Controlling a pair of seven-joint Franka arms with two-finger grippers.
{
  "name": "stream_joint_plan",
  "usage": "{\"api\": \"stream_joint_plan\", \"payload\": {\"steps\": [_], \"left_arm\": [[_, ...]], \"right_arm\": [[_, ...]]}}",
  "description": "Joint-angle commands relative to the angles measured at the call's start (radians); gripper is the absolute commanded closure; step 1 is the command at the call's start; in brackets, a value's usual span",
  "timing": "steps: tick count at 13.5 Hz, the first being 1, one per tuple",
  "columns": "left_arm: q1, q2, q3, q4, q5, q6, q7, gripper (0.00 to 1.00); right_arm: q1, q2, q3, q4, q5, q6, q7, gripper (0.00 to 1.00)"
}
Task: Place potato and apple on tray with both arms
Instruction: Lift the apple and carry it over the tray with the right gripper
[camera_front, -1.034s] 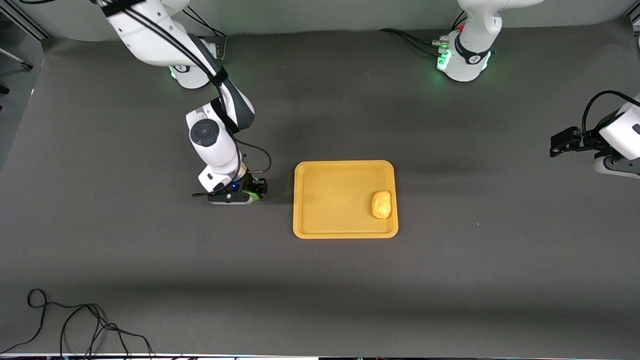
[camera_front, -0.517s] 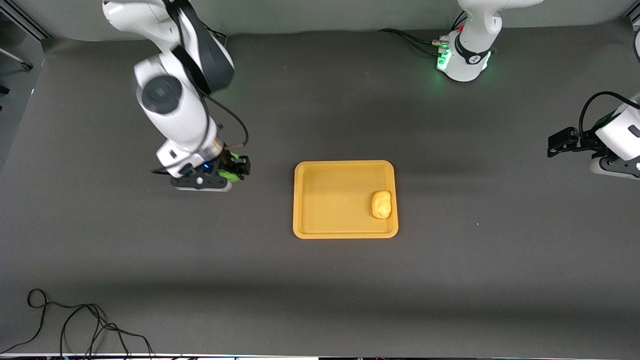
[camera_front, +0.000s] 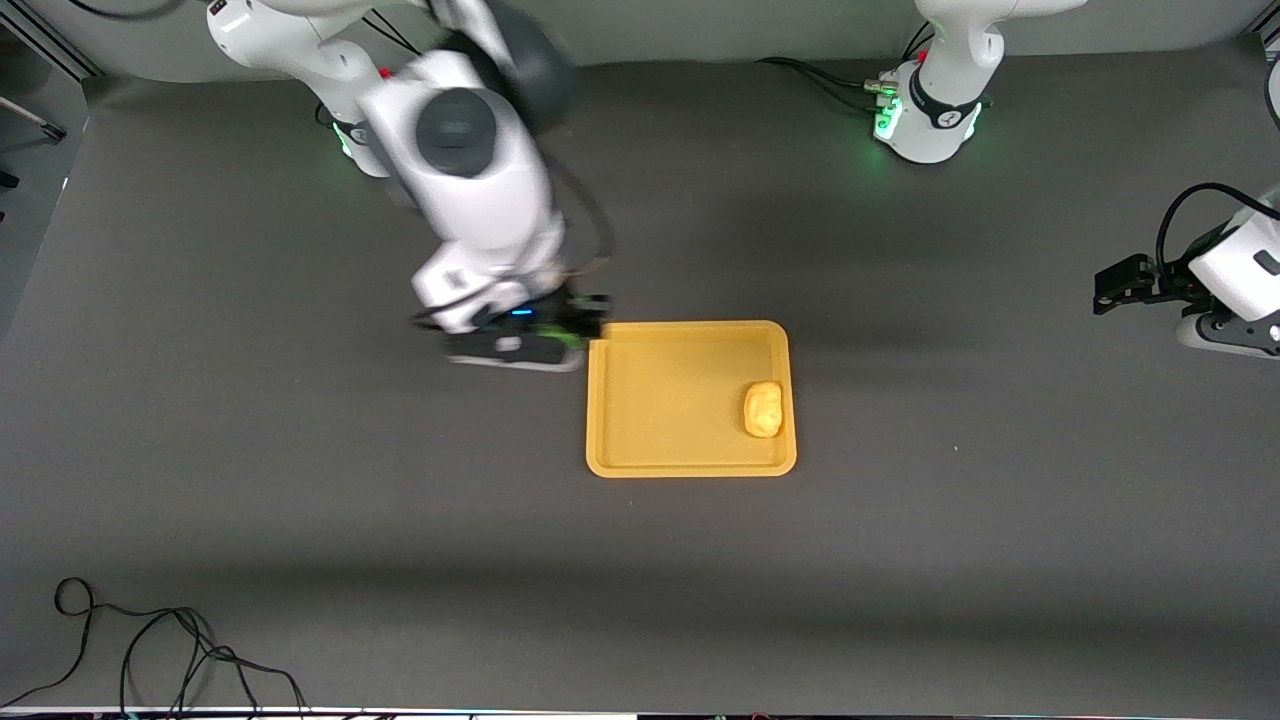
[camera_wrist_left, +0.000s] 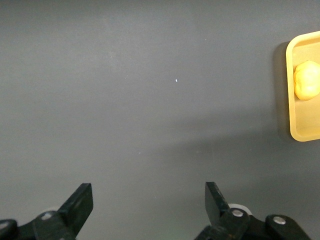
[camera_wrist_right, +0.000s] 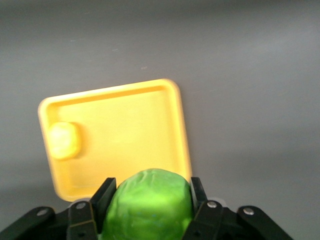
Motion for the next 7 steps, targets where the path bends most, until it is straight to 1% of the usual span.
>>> {"api": "stream_joint_plan", "payload": {"steps": [1, 3, 5, 7], "left_arm": [[-0.008, -0.009, 0.005, -0.001, 0.007, -0.012, 0.01, 0.0], [-0.01, -0.009, 0.002, -0.001, 0.006, -0.01, 0.009, 0.0], [-0.01, -0.009, -0.001, 0.003, 0.007, -0.001, 0.01, 0.0], [-0.011, 0.003, -0.001, 0.0, 0.006, 0.01, 0.009, 0.0]], "right_arm": [[0.067, 0.213, -0.01, 0.245, -0.021, -0.031, 0.127, 0.61], [0.085, 0.295, -0.008, 0.238, -0.067, 0.082, 0.141, 0.61], [0.094, 0.386, -0.011, 0.236, -0.079, 0.187, 0.155, 0.61], [0.096, 0.464, -0.01, 0.235, -0.151, 0.262, 0.173, 0.61]]}}
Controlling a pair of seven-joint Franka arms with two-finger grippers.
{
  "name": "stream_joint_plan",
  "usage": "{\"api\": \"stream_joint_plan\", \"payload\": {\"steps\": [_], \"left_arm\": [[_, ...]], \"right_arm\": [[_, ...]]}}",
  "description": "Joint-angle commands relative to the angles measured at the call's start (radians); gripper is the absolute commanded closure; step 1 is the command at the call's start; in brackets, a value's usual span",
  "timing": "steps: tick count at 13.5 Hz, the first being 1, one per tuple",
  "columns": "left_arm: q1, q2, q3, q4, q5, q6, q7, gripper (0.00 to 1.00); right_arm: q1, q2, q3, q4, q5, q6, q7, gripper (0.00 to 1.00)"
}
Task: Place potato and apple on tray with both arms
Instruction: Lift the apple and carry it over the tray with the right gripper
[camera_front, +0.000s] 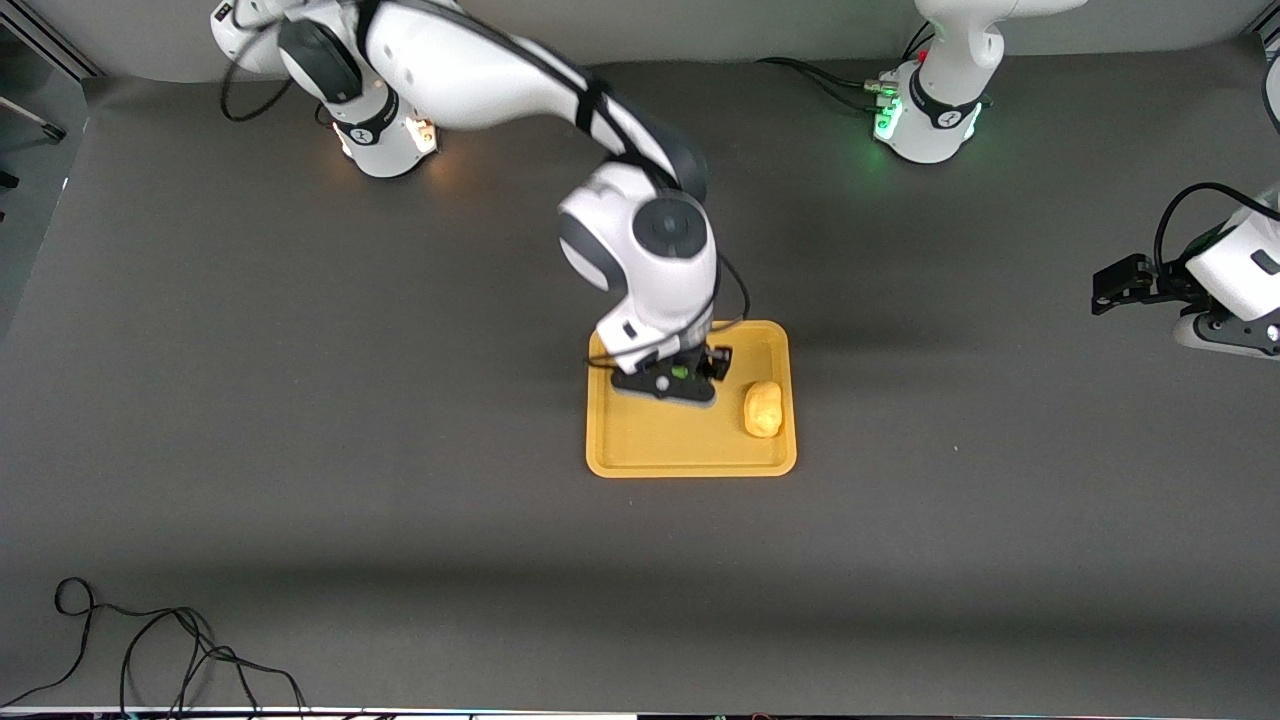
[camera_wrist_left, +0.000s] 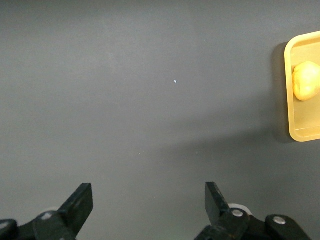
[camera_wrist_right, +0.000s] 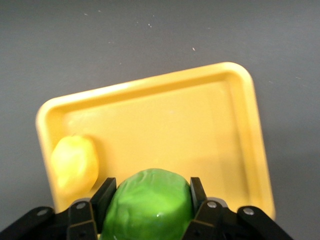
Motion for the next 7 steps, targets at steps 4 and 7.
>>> {"api": "stream_joint_plan", "payload": {"steps": [4, 7], "left_arm": [[-0.01, -0.02, 0.001, -0.002, 0.007, -0.014, 0.006, 0.0], [-0.004, -0.02, 0.003, -0.002, 0.009, -0.001, 0.007, 0.0]], "right_arm": [[0.006, 0.14, -0.005, 0.034, -0.078, 0.137, 0.043, 0.61], [0.006, 0.147, -0.006, -0.003, -0.08, 0.194, 0.045, 0.6]]}}
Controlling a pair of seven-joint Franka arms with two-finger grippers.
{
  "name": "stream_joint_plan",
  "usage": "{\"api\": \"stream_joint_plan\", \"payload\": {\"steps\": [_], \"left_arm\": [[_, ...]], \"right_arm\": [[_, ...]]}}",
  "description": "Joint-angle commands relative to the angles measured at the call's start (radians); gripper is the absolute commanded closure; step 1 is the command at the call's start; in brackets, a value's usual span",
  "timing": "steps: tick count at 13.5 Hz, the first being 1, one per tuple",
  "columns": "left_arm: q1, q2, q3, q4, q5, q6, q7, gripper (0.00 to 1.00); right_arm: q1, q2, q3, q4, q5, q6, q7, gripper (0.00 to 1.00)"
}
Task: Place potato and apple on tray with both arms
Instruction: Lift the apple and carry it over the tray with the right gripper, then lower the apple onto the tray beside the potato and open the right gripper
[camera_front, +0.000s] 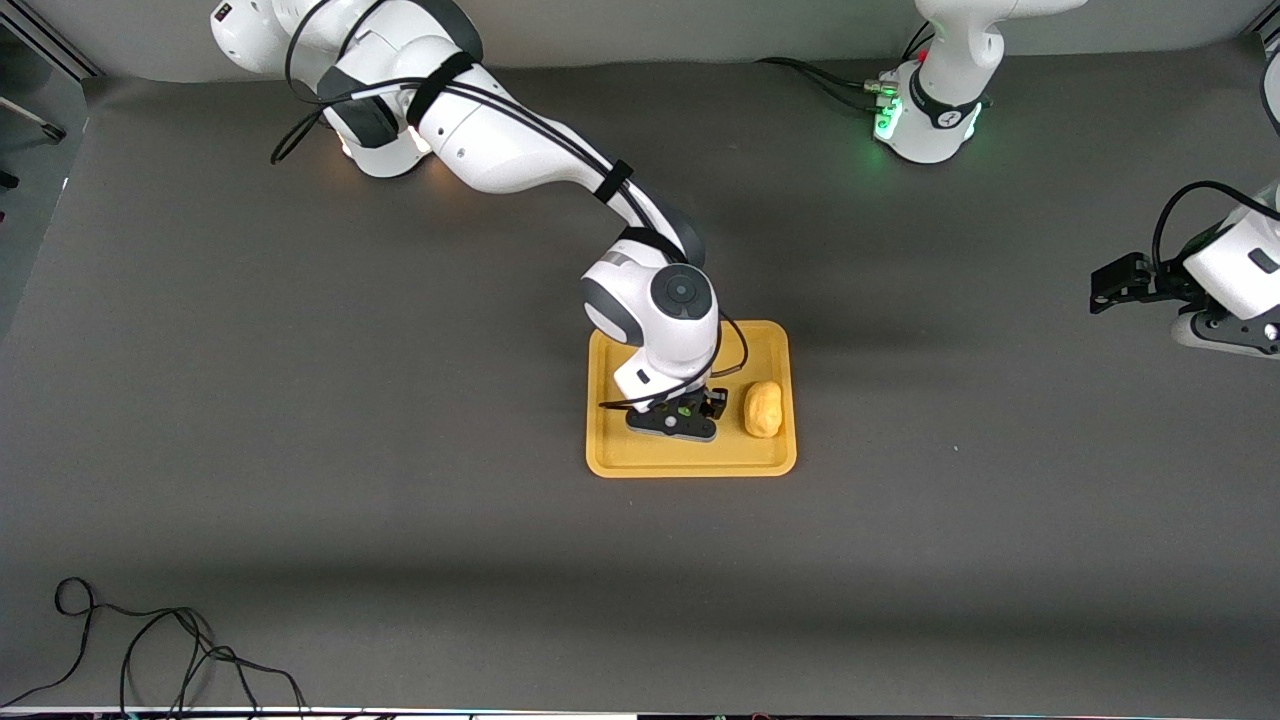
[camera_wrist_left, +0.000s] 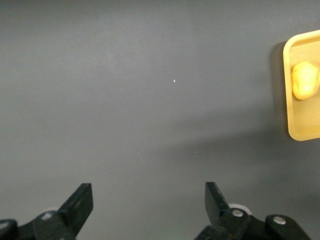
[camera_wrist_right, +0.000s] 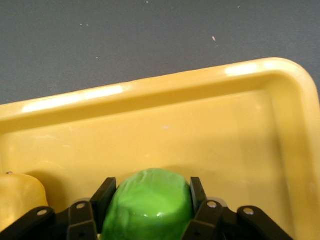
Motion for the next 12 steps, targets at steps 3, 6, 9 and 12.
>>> {"api": "stream_joint_plan", "payload": {"steps": [3, 6, 9, 12], "left_arm": [[-0.002, -0.012, 0.006, -0.003, 0.01, 0.015, 0.006, 0.0], [-0.008, -0.019, 0.004, 0.008, 0.01, 0.012, -0.01, 0.0], [-0.011, -0.016, 0.003, 0.008, 0.01, 0.016, -0.01, 0.0], [-0.017, -0.012, 0.003, 0.008, 0.01, 0.018, -0.01, 0.0]], "right_arm": [[-0.003, -0.001, -0.005, -0.017, -0.025, 0.026, 0.028, 0.0], [0.003, -0.098, -0.009, -0.005, -0.017, -0.105, 0.025, 0.0], [-0.005, -0.266, -0.001, 0.007, -0.013, -0.332, 0.014, 0.0], [-0.006, -0.425, -0.002, 0.006, -0.005, -0.518, 0.008, 0.0]]}}
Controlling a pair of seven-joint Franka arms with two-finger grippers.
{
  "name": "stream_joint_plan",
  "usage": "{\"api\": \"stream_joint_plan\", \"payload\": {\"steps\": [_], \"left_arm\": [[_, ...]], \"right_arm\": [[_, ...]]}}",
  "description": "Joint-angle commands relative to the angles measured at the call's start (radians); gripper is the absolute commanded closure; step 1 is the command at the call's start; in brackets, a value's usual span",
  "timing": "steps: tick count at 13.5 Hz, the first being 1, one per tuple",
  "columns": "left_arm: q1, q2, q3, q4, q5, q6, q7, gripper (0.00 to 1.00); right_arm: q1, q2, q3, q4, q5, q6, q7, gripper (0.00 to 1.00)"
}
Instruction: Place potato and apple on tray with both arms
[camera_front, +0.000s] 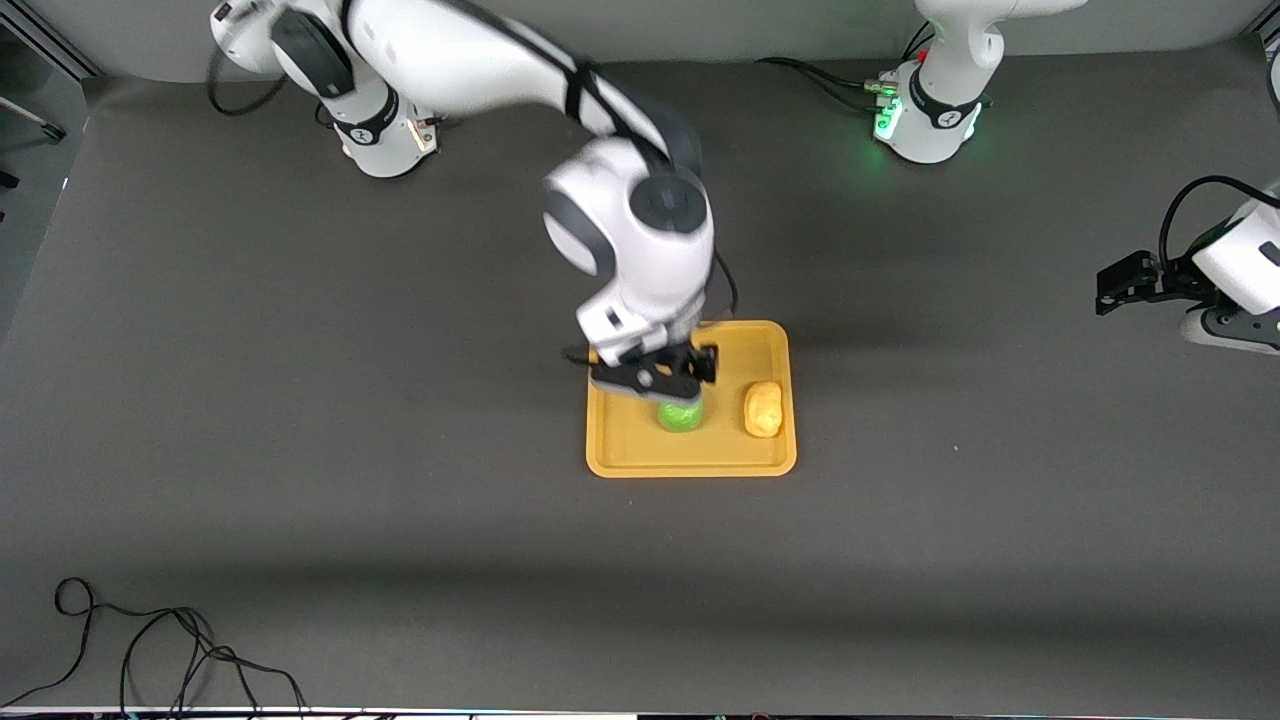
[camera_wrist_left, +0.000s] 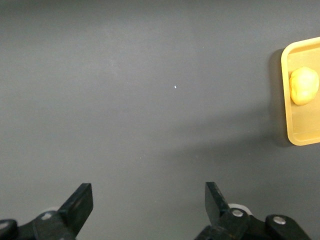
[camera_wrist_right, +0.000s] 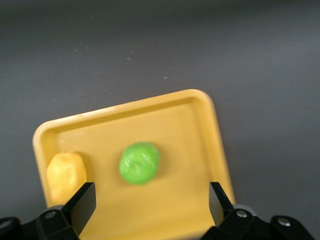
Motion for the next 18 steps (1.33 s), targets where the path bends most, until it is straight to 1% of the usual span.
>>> {"api": "stream_joint_plan", "payload": {"steps": [1, 3, 4, 6, 8, 9, 10, 12, 14, 15, 18], "left_arm": [[-0.015, -0.007, 0.004, -0.002, 0.01, 0.012, -0.009, 0.0], [-0.015, -0.004, 0.004, -0.002, 0.01, 0.024, -0.009, 0.0], [-0.012, -0.006, 0.005, -0.01, 0.01, 0.018, -0.011, 0.0], [-0.012, -0.012, 0.004, -0.011, 0.01, -0.008, -0.03, 0.0], [-0.015, -0.006, 0.004, -0.01, 0.01, 0.0, -0.04, 0.0], [-0.013, -0.006, 0.004, -0.01, 0.009, 0.004, -0.04, 0.0], [-0.013, -0.004, 0.004, -0.01, 0.006, 0.007, -0.038, 0.0], [-0.015, 0.001, 0.004, -0.011, 0.004, 0.013, -0.04, 0.0], [-0.015, -0.001, 0.004, -0.01, 0.01, 0.021, -0.041, 0.0], [-0.015, -0.001, 0.005, -0.013, 0.012, 0.053, -0.043, 0.0], [-0.008, -0.002, 0.005, -0.022, 0.01, 0.076, -0.09, 0.0]], "right_arm": [[-0.005, -0.15, -0.005, -0.066, -0.003, -0.129, -0.03, 0.0], [-0.065, -0.26, -0.008, -0.131, 0.004, -0.245, -0.182, 0.0], [-0.107, -0.318, -0.008, -0.176, 0.036, -0.261, -0.24, 0.0], [-0.23, -0.472, -0.002, -0.344, 0.105, -0.23, -0.372, 0.0], [-0.376, -0.618, 0.007, -0.524, 0.133, -0.175, -0.534, 0.0], [-0.435, -0.67, 0.008, -0.582, 0.147, -0.155, -0.614, 0.0], [-0.503, -0.701, 0.008, -0.619, 0.164, -0.149, -0.677, 0.0], [-0.613, -0.732, 0.008, -0.653, 0.182, -0.149, -0.797, 0.0], [-0.709, -0.736, 0.008, -0.659, 0.184, -0.149, -0.903, 0.0], [-0.75, -0.736, 0.008, -0.66, 0.184, -0.149, -0.945, 0.0], [-0.8, -0.733, -0.004, -0.658, 0.178, -0.144, -1.031, 0.0]]}}
